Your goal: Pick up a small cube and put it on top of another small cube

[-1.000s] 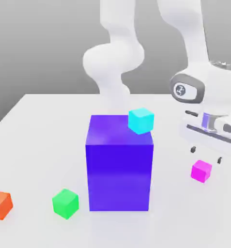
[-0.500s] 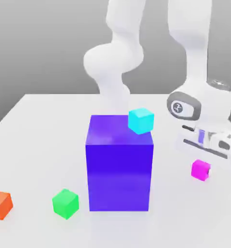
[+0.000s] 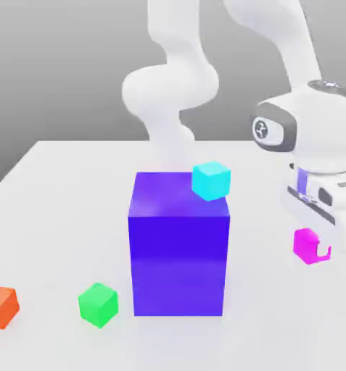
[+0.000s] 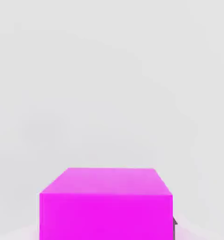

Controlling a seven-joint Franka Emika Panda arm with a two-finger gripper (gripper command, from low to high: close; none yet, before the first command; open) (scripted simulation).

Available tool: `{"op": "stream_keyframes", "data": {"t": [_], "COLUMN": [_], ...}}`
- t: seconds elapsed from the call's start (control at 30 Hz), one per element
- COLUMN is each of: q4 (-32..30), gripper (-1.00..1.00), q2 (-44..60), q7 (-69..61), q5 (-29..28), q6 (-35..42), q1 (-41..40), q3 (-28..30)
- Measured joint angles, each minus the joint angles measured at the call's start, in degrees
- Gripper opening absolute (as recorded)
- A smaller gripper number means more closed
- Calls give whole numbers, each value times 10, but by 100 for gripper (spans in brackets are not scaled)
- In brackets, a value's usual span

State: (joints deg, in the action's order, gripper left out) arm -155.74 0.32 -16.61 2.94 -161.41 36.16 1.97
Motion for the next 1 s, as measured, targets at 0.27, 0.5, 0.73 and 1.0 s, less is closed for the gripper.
{"op": "stream_keyframes", "data": {"t": [0.27, 0.5, 0.73, 1.0], "q4": [34, 50, 44, 18], "gripper": [-100, -100, -100, -100], "q2": [-12, -22, -33, -44], "q7": [202, 381, 559, 754], "q5": [9, 5, -13, -43], "q6": [22, 41, 61, 83], "q1": [-80, -162, -247, -352], "q3": [51, 93, 134, 171]}}
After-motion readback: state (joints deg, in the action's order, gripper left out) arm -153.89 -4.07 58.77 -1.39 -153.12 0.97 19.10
